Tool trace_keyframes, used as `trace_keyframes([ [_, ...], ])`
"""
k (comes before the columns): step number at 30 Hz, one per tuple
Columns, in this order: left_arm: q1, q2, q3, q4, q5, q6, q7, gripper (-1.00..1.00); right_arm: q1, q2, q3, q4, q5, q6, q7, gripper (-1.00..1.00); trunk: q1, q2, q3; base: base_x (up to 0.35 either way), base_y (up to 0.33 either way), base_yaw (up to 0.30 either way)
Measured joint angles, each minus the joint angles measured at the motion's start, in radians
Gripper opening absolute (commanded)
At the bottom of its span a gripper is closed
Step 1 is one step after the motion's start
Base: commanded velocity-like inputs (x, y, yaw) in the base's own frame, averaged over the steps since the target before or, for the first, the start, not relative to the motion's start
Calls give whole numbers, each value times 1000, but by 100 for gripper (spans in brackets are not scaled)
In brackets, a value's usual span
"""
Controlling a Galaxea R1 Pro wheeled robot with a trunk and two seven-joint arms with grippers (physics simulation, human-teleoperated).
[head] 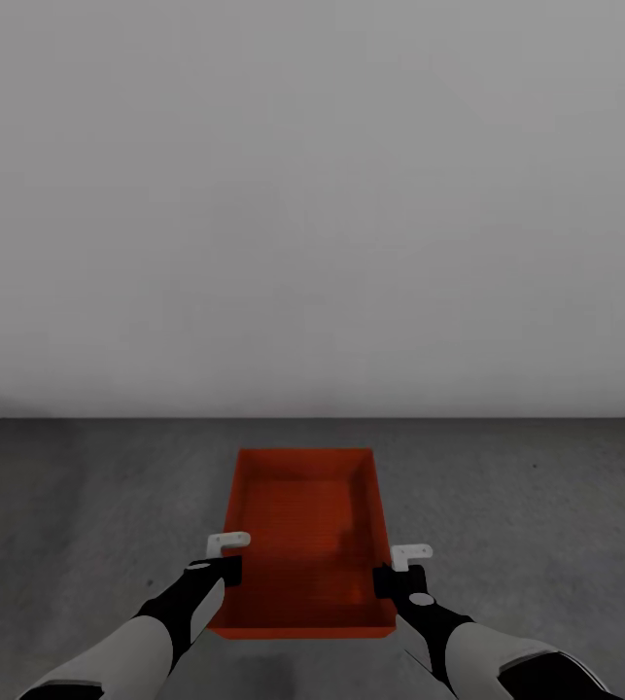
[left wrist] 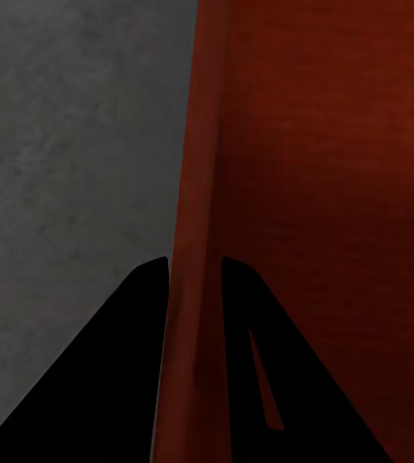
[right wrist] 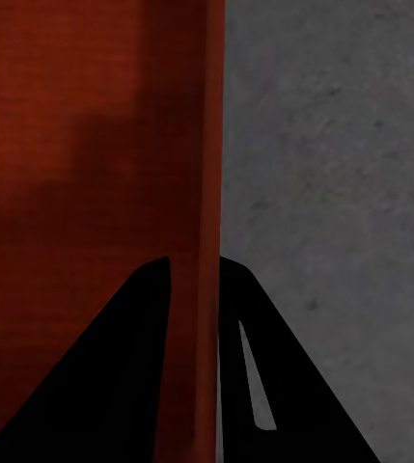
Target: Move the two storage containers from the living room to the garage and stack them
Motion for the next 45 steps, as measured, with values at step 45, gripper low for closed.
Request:
trace_keyframes([
  [45,0,-1,6,0,-6,1,0,-100,0,0,-1,0,0,0,0,-100,173,-315,-141,0,0,0],
])
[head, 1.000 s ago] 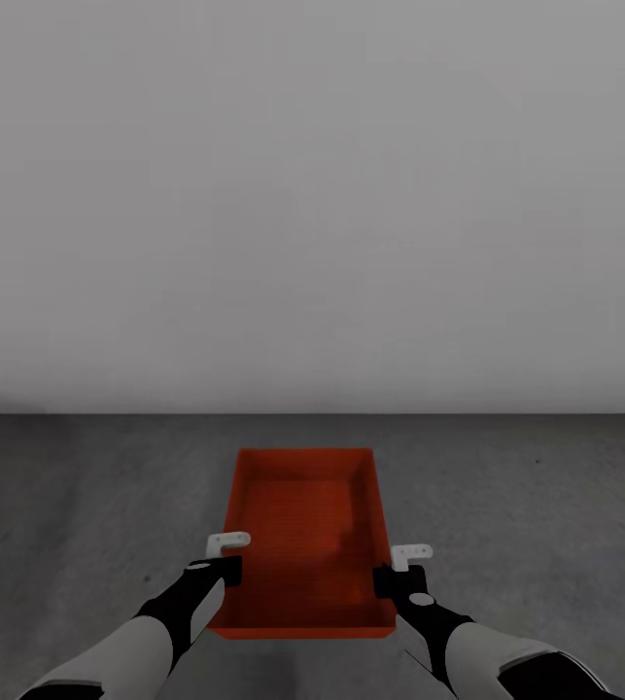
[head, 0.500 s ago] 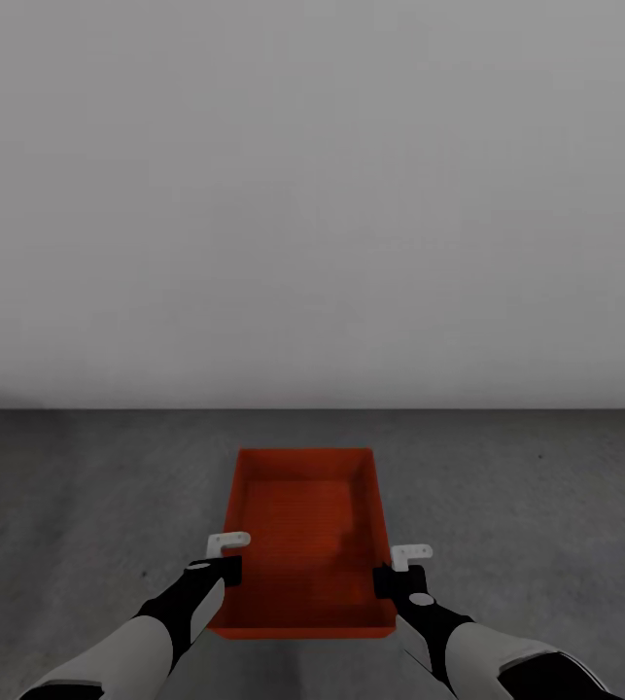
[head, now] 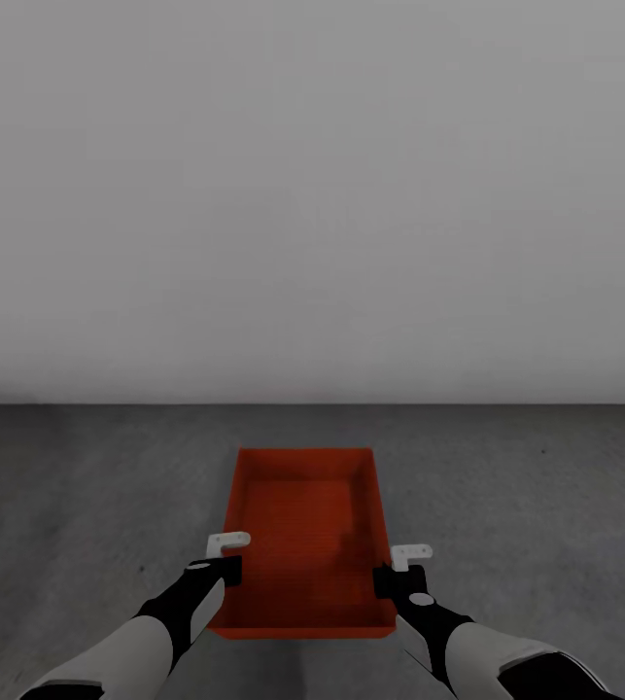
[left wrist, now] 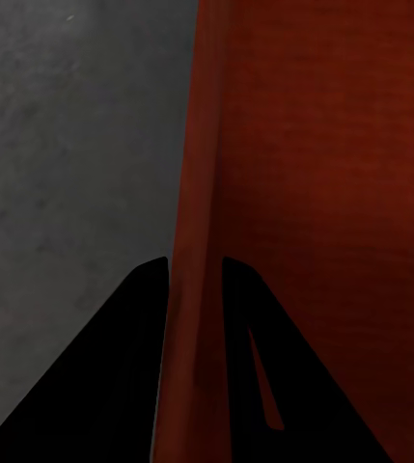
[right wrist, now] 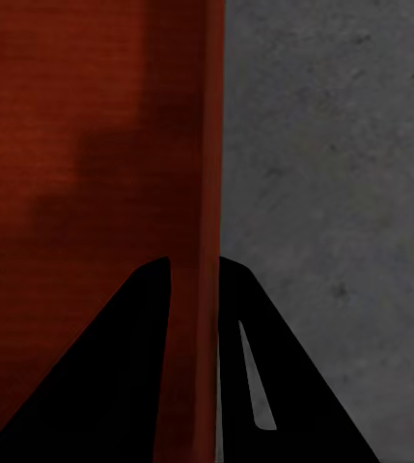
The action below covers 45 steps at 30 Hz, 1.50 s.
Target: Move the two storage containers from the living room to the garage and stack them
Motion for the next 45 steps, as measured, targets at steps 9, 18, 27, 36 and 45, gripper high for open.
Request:
trace_keyframes([
  [9,0,1,-6,0,6,0,0,-100,0,0,0,0,0,0,0,-100,35,-63,-28,0,0,0],
  [18,0,0,-1,0,1,0,0,-100,0,0,0,0,0,0,0,-100,69,-126,-56,0,0,104],
  [27,0,0,0,0,0,0,1,-100,0,0,0,0,0,0,-1,-100,104,-189,-85,0,0,23],
  [36,0,0,0,0,0,0,1,-100,0,0,0,0,0,0,-1,-100,138,-252,-113,0,0,1],
  [45,0,0,-1,-1,0,-1,1,-100,0,0,-1,0,1,-1,-1,-100,165,-301,-135,0,0,0],
])
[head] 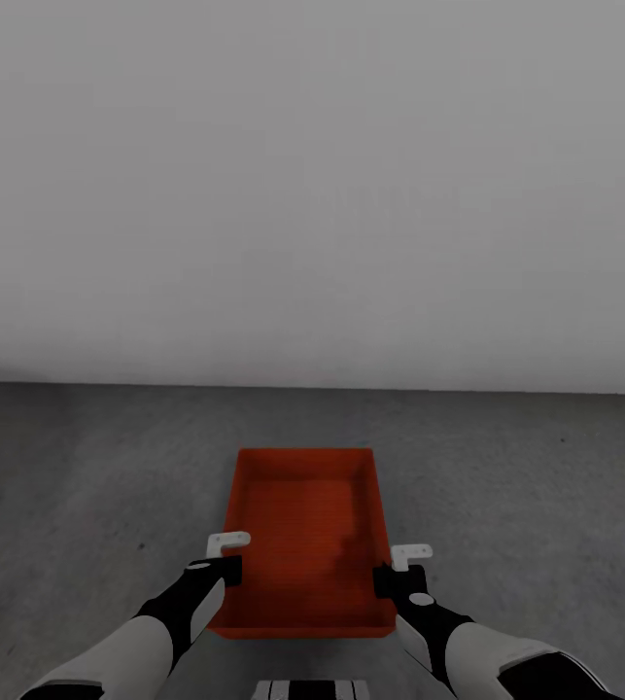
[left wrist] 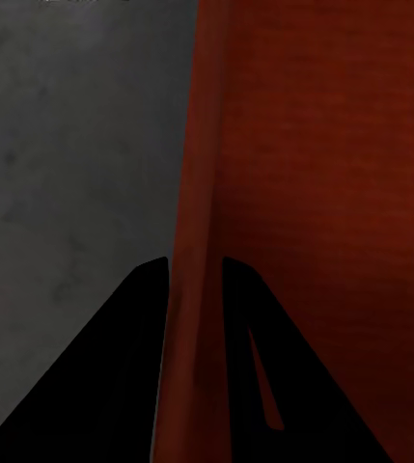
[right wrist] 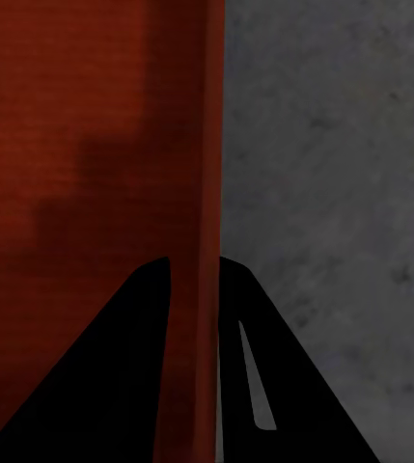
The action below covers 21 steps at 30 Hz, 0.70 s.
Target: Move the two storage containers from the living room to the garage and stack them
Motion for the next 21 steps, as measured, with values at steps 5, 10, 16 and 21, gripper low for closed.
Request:
trace_keyframes([
  [5,0,0,0,-1,0,2,1,-100,0,0,0,0,0,1,1,-100,0,0,0,0,0,0],
  [10,0,0,0,-1,0,2,1,-100,0,0,0,1,-2,1,1,-100,11,-21,-9,0,0,0],
  [16,-2,-2,1,-2,-5,9,4,-100,-3,0,3,4,-9,1,1,-100,31,-63,-28,0,0,0],
  [21,-2,-3,4,-1,-7,10,4,-100,-3,0,4,5,-11,2,1,-100,31,-70,-31,0,0,0],
])
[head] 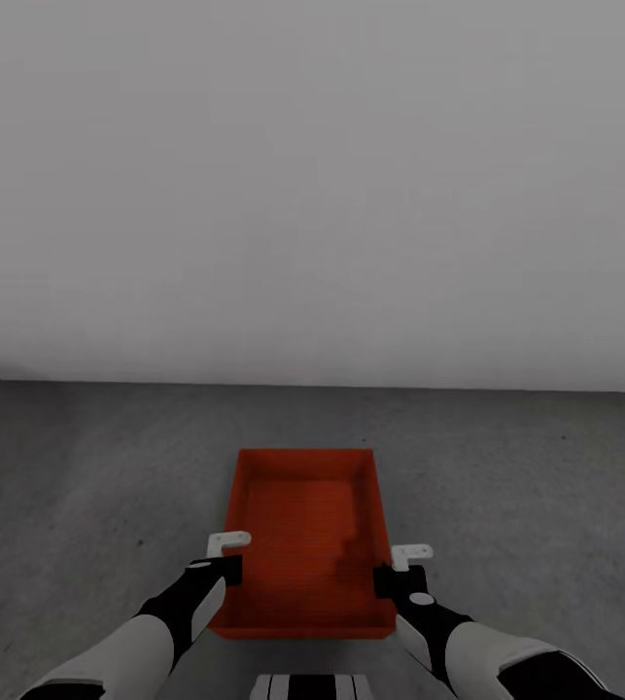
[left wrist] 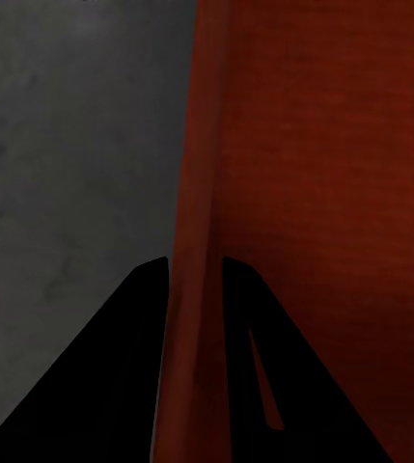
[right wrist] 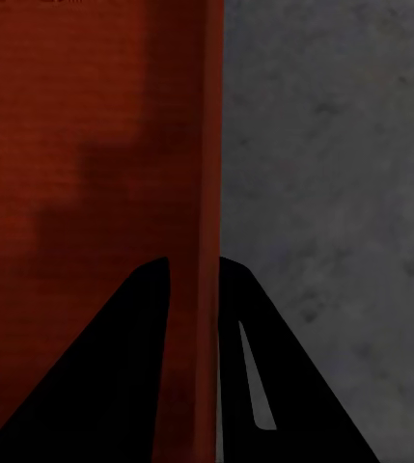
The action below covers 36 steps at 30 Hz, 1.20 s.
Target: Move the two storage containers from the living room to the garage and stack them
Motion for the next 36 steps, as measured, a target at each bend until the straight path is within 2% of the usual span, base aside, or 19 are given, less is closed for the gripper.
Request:
trace_keyframes([
  [22,0,0,2,-3,-2,3,0,-100,-1,0,-2,1,1,0,0,-100,0,0,0,0,0,0],
  [23,0,0,1,-2,-1,3,0,-100,-1,0,-3,1,3,0,0,100,0,0,0,0,0,0],
  [24,-3,4,9,-23,39,28,21,100,3,0,-83,-4,32,2,11,100,6,0,0,0,0,0],
  [25,1,4,29,-5,61,-75,5,100,4,0,-86,-5,35,2,11,100,8,0,0,0,0,0],
  [36,1,3,28,-9,60,-76,1,100,4,0,-86,-5,38,2,11,100,8,0,0,0,0,0],
])
